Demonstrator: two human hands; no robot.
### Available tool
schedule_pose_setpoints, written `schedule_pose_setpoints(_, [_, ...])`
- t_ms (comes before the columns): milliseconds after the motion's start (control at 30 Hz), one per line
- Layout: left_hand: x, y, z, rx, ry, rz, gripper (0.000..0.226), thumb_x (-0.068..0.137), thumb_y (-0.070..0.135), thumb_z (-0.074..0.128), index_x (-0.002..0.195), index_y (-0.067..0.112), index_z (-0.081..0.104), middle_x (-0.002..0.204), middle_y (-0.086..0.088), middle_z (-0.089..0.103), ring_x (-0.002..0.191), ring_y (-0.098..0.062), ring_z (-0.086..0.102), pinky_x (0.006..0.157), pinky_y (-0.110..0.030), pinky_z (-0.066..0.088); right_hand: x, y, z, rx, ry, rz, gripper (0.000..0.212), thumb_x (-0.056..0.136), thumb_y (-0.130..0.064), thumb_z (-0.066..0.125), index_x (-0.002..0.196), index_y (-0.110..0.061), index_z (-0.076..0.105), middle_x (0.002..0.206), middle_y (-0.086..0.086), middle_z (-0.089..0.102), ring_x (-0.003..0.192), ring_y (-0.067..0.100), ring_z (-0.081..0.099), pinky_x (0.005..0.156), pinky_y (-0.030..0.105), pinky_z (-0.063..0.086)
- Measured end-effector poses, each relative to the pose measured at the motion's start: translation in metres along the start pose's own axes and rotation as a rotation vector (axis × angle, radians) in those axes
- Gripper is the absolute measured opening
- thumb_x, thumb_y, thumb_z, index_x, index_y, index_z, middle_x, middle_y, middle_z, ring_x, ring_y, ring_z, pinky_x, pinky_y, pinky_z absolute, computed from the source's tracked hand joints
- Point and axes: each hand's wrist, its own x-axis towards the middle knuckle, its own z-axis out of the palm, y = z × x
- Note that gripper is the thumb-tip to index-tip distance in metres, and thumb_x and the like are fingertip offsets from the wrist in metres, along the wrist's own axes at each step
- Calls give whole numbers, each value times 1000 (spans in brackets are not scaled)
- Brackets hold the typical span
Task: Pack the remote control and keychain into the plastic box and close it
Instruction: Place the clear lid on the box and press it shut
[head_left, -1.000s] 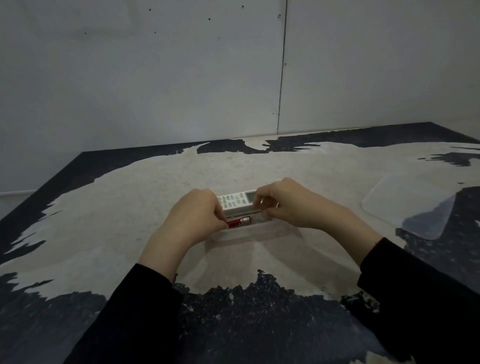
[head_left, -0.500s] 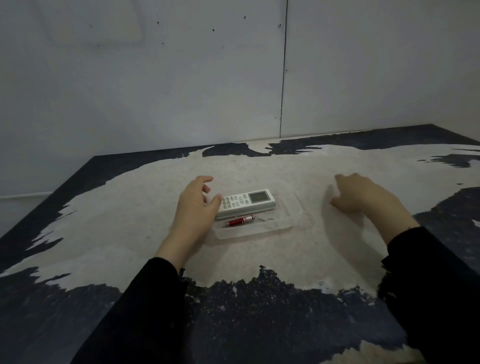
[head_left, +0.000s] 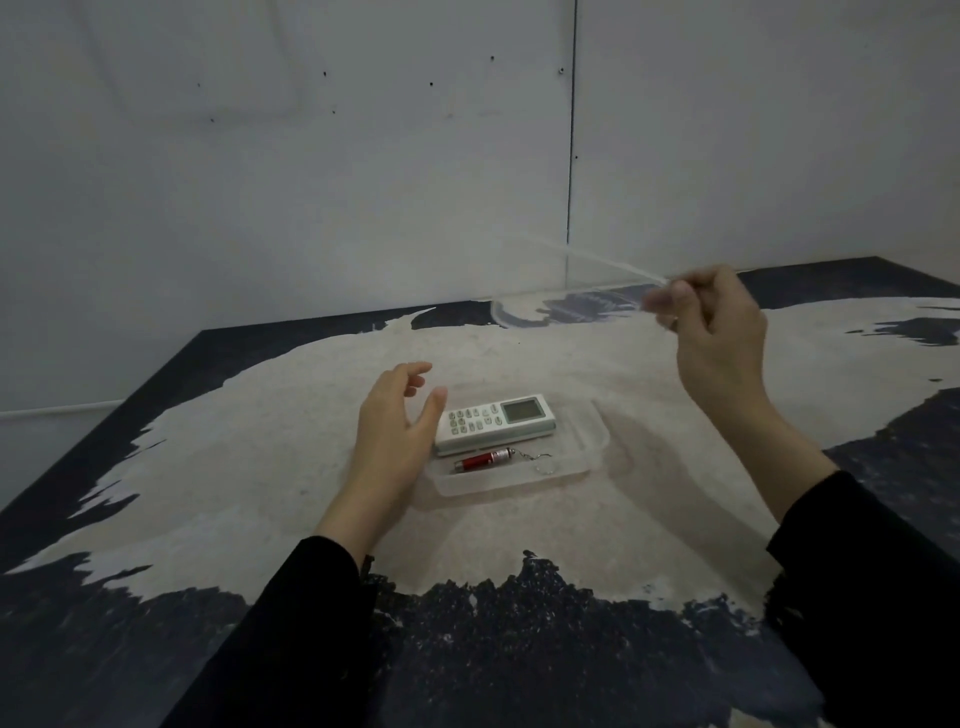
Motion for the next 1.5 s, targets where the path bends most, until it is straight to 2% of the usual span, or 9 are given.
schedule_pose_setpoints(167, [-1, 16, -6, -299, -12, 25, 33, 91, 37, 49, 124, 32, 49, 106, 1, 62, 100, -8, 58, 86, -22, 44, -10, -7, 12, 372, -205, 327, 18, 98, -13, 40, 88, -11, 54, 80, 6, 67, 60, 5, 69, 55, 19, 58])
schedule_pose_setpoints(267, [-2, 20, -6, -323, 23, -1, 29, 90, 17, 55, 117, 25, 54, 81, -3, 66, 74, -8, 63, 73, -20, 51, -22, -2, 24, 396, -240, 390, 15, 97, -15, 46, 85, -13, 55, 77, 9, 65, 55, 7, 69, 49, 19, 56])
schedule_pose_setpoints(433, [-1, 16, -12, -182, 122, -108, 28, 87, 15, 59, 114, 19, 55, 68, -6, 66, 56, -13, 58, 64, -27, 52, -26, 4, 34, 686, -295, 589, 8, 88, -15, 61, 91, -7, 60, 92, 12, 68, 76, 15, 74, 71, 24, 61])
schedule_pose_setpoints(733, [-5, 13, -14, 200, 33, -111, 18, 90, 27, 53, 105, 16, 54, 60, -10, 65, 58, -23, 63, 60, -34, 52, -44, 21, 47, -109, -517, 289, 40, 93, -7, 46, 130, -17, 52, 136, 3, 54, 127, 14, 46, 103, 27, 34])
schedule_pose_setpoints(900, [-3, 10, -15, 354, -166, -222, 24, 91, 29, 51, 107, 11, 53, 89, -15, 68, 73, -24, 64, 62, -30, 46, -44, 20, 45, -350, -697, 231, 45, 94, -7, 37, 138, -12, 45, 146, 7, 45, 135, 22, 38, 112, 29, 26])
schedule_pose_setpoints(1033, [-4, 12, -19, 301, -253, -280, 16, 92, 27, 49, 102, 15, 48, 78, -10, 66, 42, -9, 55, 42, -24, 38, -39, 15, 40, -456, -799, 160, 46, 95, -6, 35, 140, -10, 41, 149, 8, 40, 138, 23, 34, 113, 28, 23])
schedule_pose_setpoints(1233, [-6, 14, -23, 283, -322, -294, 16, 92, 27, 50, 103, 15, 46, 79, -8, 64, 49, -12, 56, 44, -27, 42, -41, 17, 41, -608, -832, 1, 46, 96, -8, 35, 142, -8, 37, 157, 10, 23, 144, 22, 24, 115, 27, 17])
schedule_pose_setpoints(1400, [-5, 12, -22, 387, -320, -266, 29, 89, 26, 52, 115, 13, 44, 102, -14, 63, 82, -27, 61, 74, -42, 54, -50, 17, 48, -653, -1014, -75, 59, 99, -40, 22, 150, -11, 11, 160, 8, -2, 147, 18, -3, 116, 26, 0])
schedule_pose_setpoints(1500, [-3, 16, -12, 452, -185, -14, 55, 83, 17, 53, 134, 14, 33, 130, -14, 47, 114, -30, 49, 93, -45, 43, -53, 16, 48, -750, -1074, -130, 88, 79, -69, 1, 149, -17, -2, 160, 6, -10, 146, 16, -12, 116, 33, -2])
